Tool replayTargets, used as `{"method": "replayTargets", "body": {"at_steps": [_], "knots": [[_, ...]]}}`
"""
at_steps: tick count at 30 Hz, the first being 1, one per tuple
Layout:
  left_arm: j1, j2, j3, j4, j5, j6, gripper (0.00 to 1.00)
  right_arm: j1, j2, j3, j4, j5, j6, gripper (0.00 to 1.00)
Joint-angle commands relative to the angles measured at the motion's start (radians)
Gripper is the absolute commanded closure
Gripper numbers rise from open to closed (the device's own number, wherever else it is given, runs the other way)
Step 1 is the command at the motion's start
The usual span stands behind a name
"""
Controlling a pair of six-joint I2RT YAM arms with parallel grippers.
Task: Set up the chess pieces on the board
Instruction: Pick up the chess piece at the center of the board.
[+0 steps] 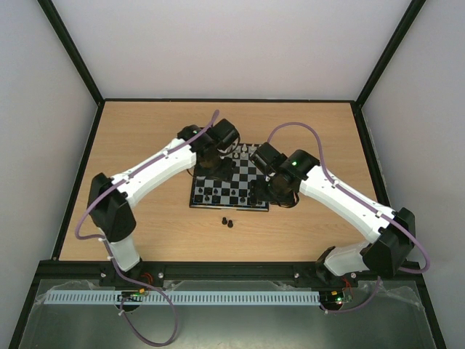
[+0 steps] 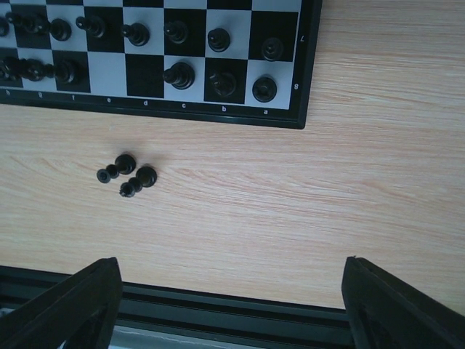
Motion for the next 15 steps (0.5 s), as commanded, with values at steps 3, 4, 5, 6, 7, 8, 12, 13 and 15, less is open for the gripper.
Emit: {"method": "replayTargets", "body": {"at_steps": [3,4,5,6,7,8,12,13,15], "knots": [[0.029,-0.134,0.004,-0.06,0.075,0.005,0.2,-0.005,0.0,0.018,-0.04,-0.025,-0.007,0.11],[0.033,-0.152,-0.007,-0.063,0.079,0.004,0.19,-0.005,-0.003,0.013,-0.035,-0.033,-0.007,0.09],[0.036,-0.169,-0.019,-0.063,0.081,0.001,0.17,-0.006,-0.008,0.008,-0.03,-0.04,-0.007,0.06],[0.039,-0.185,-0.031,-0.065,0.079,-0.004,0.14,-0.005,-0.011,0.003,-0.023,-0.046,-0.007,0.02],[0.042,-0.207,-0.044,-0.065,0.077,-0.008,0.11,-0.005,-0.015,-0.001,-0.019,-0.051,-0.006,0.01],[0.044,-0.222,-0.056,-0.063,0.077,-0.012,0.07,-0.005,-0.018,-0.007,-0.013,-0.056,-0.005,0.01],[0.056,-0.285,-0.115,-0.055,0.067,-0.039,0.01,-0.006,-0.026,-0.04,0.016,-0.09,-0.003,0.02],[0.058,-0.297,-0.13,-0.053,0.065,-0.046,0.01,-0.005,-0.028,-0.051,0.025,-0.101,-0.003,0.02],[0.061,-0.325,-0.161,-0.049,0.064,-0.06,0.01,-0.003,-0.032,-0.074,0.047,-0.116,-0.003,0.01]]}}
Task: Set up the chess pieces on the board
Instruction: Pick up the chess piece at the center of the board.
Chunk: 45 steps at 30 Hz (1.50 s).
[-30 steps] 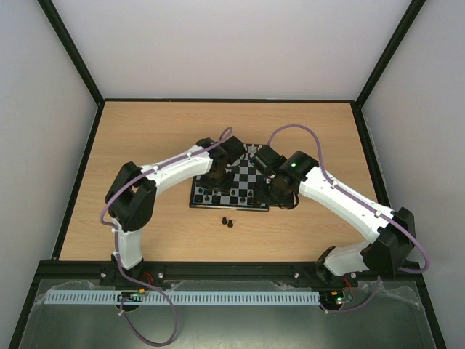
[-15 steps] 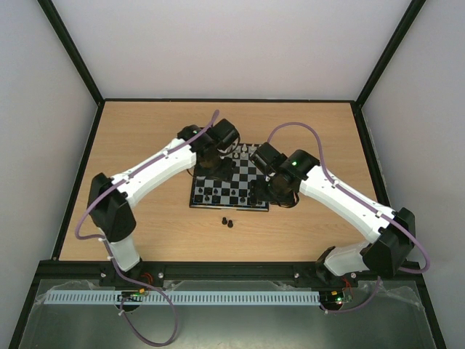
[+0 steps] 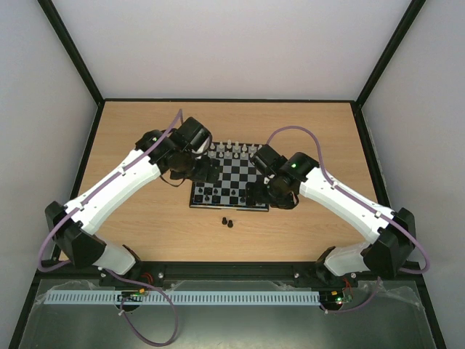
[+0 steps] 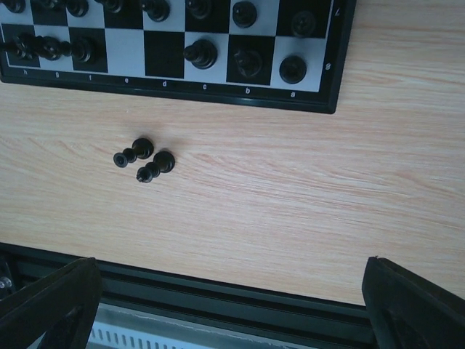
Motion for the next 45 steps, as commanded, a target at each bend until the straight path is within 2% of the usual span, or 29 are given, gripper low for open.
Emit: {"method": "replayTargets", "body": {"at_steps": [1,9,13,16,20,31,35,42,45], "knots": [[0.012,-0.061,-0.064,-0.018,0.005,-0.042,0.01,-0.001,-0.025,-0.054,0.02,-0.055,0.0,0.01],[0.033,-0.166,-0.172,-0.013,-0.004,-0.089,0.01,0.064,0.023,-0.078,0.06,-0.064,0.006,0.01],[0.042,-0.193,-0.2,-0.009,-0.003,-0.099,0.01,0.11,0.063,-0.073,0.083,-0.059,0.027,0.1],[0.051,-0.205,-0.212,-0.007,-0.004,-0.099,0.01,0.137,0.093,-0.067,0.103,-0.058,0.041,0.21],[0.068,-0.218,-0.237,-0.007,-0.011,-0.098,0.01,0.17,0.144,-0.039,0.112,-0.05,0.048,0.28],[0.127,-0.256,-0.342,0.029,0.041,-0.087,0.01,0.183,0.224,0.096,0.021,-0.02,0.033,0.28],[0.129,-0.293,-0.393,0.07,0.056,-0.048,0.01,0.183,0.225,0.066,0.021,0.015,0.03,0.27],[0.156,-0.397,-0.589,0.217,0.071,-0.021,0.01,0.183,0.207,-0.056,0.145,0.058,0.044,0.27],[0.164,-0.419,-0.651,0.273,0.119,-0.044,0.01,0.19,0.229,-0.084,0.183,0.039,0.047,0.34]]}}
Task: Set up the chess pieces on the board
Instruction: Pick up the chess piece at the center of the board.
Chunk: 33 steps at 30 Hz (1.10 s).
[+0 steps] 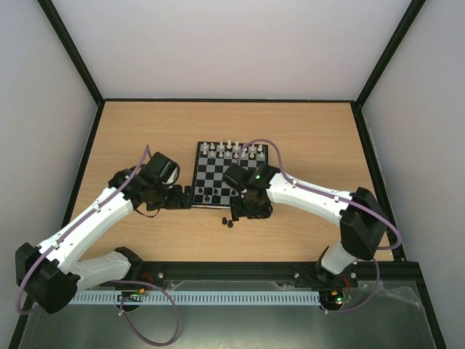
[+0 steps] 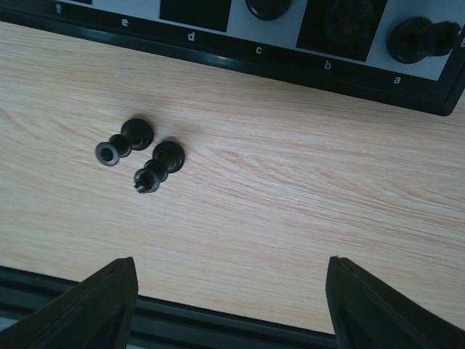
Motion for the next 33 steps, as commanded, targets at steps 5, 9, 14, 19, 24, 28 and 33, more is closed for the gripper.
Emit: {"method": "replayTargets", "body": {"at_steps": [5,9,14,19,24,28,33], "knots": [[0.025,-0.006,-0.041,0.06,0.081,-0.001,0.01,0.044,0.077,0.034,0.0,0.007,0.023,0.41],[0.048,0.028,0.027,-0.024,0.077,0.028,0.01,0.06,0.102,0.121,-0.041,-0.003,0.047,0.5],[0.078,0.048,0.108,-0.122,0.085,0.047,0.01,0.083,0.113,0.205,-0.075,0.022,0.079,0.5],[0.087,0.049,0.146,-0.155,0.089,0.035,0.01,0.089,0.136,0.238,-0.111,0.034,0.069,0.51],[0.089,0.048,0.146,-0.139,0.098,0.018,0.01,0.089,0.142,0.262,-0.139,0.048,0.055,0.51],[0.09,0.067,0.15,-0.128,0.091,0.032,0.01,0.089,0.16,0.278,-0.143,0.045,0.034,0.51],[0.1,0.083,0.183,-0.141,0.064,0.05,0.01,0.088,0.224,0.27,-0.114,0.009,-0.013,0.6]]}}
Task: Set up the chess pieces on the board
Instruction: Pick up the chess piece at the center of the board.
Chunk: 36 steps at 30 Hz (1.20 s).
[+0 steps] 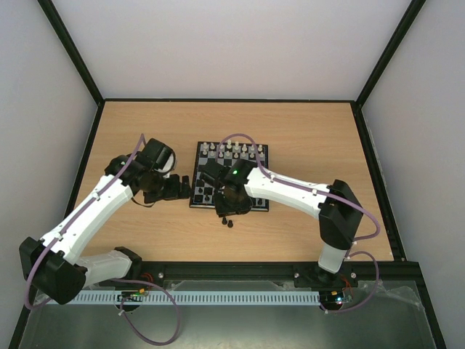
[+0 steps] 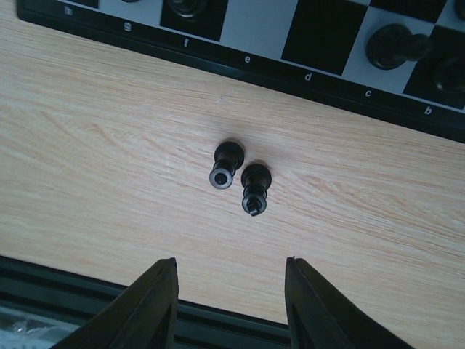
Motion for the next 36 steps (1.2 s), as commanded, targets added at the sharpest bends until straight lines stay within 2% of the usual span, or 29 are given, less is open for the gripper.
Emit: {"method": "replayTargets", "body": {"at_steps": [1,13,27,36], "knots": [[0.016,0.006,0.046,-0.036,-0.016,0.019,0.01,0.006,0.076,0.019,-0.034,-0.024,-0.05,0.61],[0.046,-0.035,0.008,-0.042,-0.013,0.008,0.01,0.001,0.229,0.123,-0.043,-0.016,-0.125,0.63],[0.059,-0.016,0.016,-0.041,-0.015,0.015,0.01,-0.013,0.247,0.079,-0.025,-0.028,-0.143,0.71],[0.06,0.008,0.035,-0.041,-0.014,0.018,0.01,-0.02,0.252,0.042,0.004,-0.04,-0.148,0.72]]}}
